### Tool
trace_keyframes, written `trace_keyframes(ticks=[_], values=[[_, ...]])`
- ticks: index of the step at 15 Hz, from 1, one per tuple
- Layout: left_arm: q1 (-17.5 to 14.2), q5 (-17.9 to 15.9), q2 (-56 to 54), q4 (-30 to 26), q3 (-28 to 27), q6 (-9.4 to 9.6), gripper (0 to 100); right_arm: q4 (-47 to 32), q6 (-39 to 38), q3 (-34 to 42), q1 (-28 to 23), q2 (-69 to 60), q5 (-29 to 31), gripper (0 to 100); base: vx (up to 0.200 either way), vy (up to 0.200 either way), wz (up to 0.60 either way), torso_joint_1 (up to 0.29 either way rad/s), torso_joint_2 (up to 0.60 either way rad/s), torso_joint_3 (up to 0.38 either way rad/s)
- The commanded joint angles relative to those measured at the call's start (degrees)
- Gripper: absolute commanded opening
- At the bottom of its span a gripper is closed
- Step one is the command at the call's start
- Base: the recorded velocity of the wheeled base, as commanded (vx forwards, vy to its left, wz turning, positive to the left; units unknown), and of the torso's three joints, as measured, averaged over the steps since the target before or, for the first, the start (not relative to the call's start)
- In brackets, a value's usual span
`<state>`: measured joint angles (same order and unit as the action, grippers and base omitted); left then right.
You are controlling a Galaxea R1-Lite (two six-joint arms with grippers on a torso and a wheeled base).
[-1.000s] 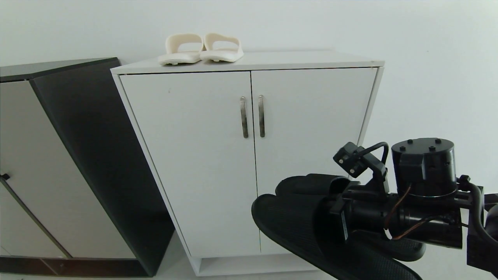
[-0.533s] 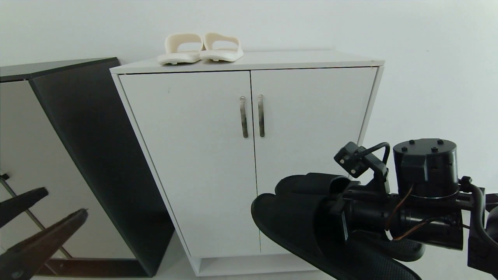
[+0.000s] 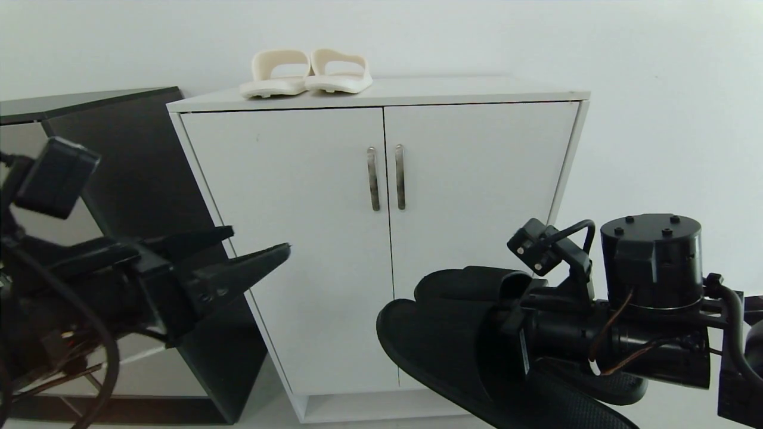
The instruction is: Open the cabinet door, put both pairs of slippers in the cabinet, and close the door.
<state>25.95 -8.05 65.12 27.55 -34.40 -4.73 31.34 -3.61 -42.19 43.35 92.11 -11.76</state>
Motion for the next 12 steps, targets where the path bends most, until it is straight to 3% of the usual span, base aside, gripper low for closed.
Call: trace_keyframes(ticks=[1, 3, 4, 7, 10, 12], values=[[3.0, -0.8, 8.9, 0.2, -6.6, -0.10, 100, -0.1, 0.0, 0.2, 0.2, -0.3, 0.0, 0, 0.000, 0.000, 0.00, 0.000, 0.00, 0.000], [4.5, -5.0, 11.9, 0.2, -9.9, -0.46, 100, -0.1, 0.0, 0.4, 0.2, -0.4, 0.0, 0, 0.000, 0.000, 0.00, 0.000, 0.00, 0.000], [7.4, -6.6, 14.2, 0.1, -12.7, -1.60, 100, -0.1, 0.0, 0.4, 0.2, -0.4, -0.1, 0, 0.000, 0.000, 0.00, 0.000, 0.00, 0.000], [11.0, -7.6, 19.5, 0.0, -17.8, -3.88, 100, -0.1, 0.0, 0.4, 0.3, -0.1, 0.0, 0, 0.000, 0.000, 0.00, 0.000, 0.00, 0.000], [10.8, -16.4, 25.1, 0.0, -23.3, -5.20, 100, -0.1, 0.0, 0.6, 0.3, -0.1, 0.0, 0, 0.000, 0.000, 0.00, 0.000, 0.00, 0.000], [9.4, -24.2, 25.1, -0.4, -25.8, -9.68, 100, -0.1, 0.0, 0.6, 0.3, -0.1, 0.0, 0, 0.000, 0.000, 0.00, 0.000, 0.00, 0.000]])
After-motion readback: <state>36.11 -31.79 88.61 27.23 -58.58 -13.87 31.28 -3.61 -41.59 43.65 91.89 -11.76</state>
